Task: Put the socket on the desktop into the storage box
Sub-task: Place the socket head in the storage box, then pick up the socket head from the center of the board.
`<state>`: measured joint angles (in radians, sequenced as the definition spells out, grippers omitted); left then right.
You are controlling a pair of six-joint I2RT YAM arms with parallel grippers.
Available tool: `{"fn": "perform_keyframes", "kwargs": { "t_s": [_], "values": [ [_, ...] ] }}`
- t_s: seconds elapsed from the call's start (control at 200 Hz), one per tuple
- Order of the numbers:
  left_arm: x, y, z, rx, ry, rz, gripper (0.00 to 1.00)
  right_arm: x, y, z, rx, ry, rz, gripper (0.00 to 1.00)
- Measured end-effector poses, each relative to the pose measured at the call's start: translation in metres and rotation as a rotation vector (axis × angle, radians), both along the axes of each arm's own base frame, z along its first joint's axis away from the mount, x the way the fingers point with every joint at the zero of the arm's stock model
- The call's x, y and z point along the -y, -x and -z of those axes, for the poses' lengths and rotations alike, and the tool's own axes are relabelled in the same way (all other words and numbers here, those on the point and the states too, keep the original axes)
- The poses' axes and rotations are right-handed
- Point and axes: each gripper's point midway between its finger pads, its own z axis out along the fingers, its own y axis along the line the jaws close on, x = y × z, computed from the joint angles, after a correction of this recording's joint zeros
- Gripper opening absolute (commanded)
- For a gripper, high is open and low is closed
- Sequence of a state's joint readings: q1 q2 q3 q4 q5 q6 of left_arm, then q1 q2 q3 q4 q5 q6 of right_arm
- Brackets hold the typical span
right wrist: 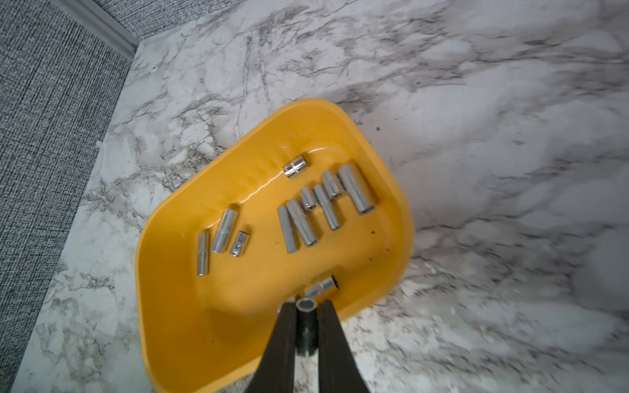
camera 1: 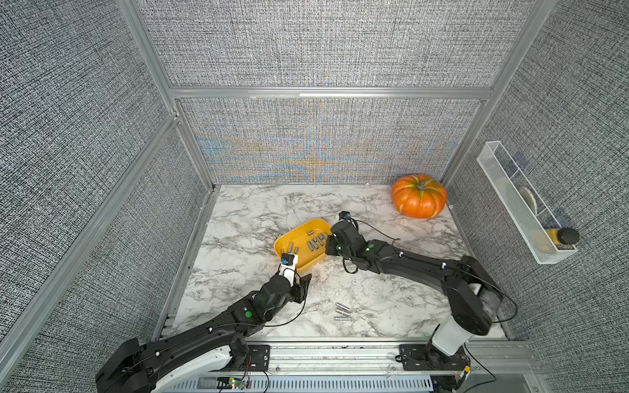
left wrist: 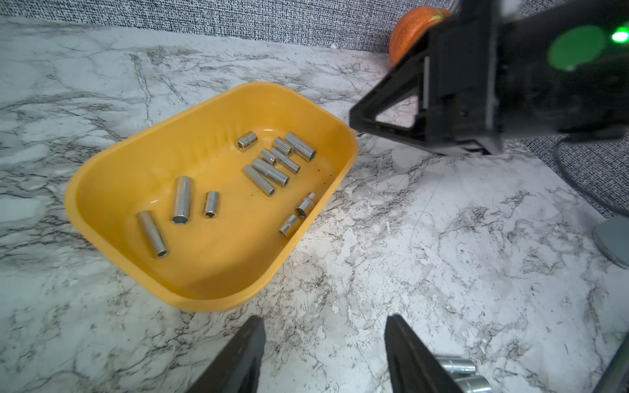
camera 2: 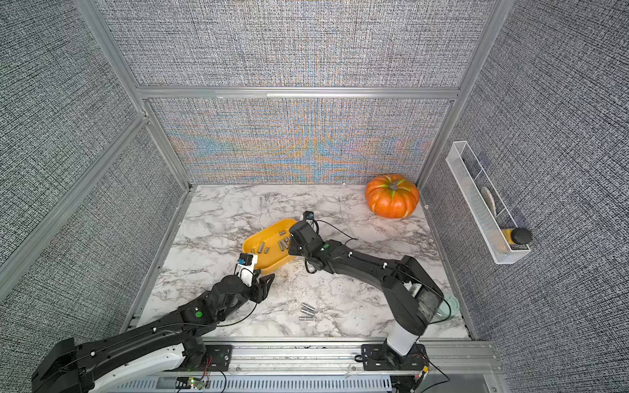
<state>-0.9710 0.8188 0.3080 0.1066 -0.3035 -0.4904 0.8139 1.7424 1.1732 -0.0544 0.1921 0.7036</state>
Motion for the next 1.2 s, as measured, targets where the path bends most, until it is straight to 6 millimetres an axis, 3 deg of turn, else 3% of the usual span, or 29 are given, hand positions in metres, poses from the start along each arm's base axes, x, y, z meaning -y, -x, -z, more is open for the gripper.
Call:
{"fn": "perform_keyframes", "kwargs": {
  "t_s": [0.105,0.255,0.39,0.601,0.741,0.836,0.936,1.041,1.201],
  "values": [
    [-0.002,-0.001,0.0,0.006,-0.001,-0.01,0.61,-0.021,-0.02,0.011,-0.012,-0.001,-0.056,0.02],
    [-0.002,-0.001,0.003,-0.002,-0.012,-0.01,0.61,-0.033,-0.034,0.019,-0.012,0.009,-0.098,0.2],
    [-0.002,-0.001,0.007,-0.01,-0.025,-0.01,0.61,-0.037,-0.031,0.009,0.008,0.009,-0.135,0.39],
    [-0.002,-0.001,0.008,-0.012,-0.029,-0.01,0.61,-0.018,-0.013,-0.015,0.05,0.039,-0.151,0.42],
    [-0.001,-0.001,0.007,-0.006,-0.032,-0.006,0.61,-0.005,0.036,-0.038,0.112,0.096,-0.215,0.42],
    [0.0,-0.001,0.006,-0.002,-0.031,0.0,0.61,0.008,0.075,-0.039,0.144,0.177,-0.262,0.42],
    [0.002,-0.001,0.007,-0.004,-0.031,0.014,0.61,0.035,0.109,-0.025,0.131,0.257,-0.298,0.42],
    [0.005,0.0,0.008,-0.004,-0.032,0.029,0.61,0.063,0.142,0.008,0.078,0.312,-0.352,0.42],
    [0.009,0.001,0.013,-0.011,-0.045,0.048,0.61,0.081,0.179,0.046,0.006,0.325,-0.443,0.48]
  ]
}}
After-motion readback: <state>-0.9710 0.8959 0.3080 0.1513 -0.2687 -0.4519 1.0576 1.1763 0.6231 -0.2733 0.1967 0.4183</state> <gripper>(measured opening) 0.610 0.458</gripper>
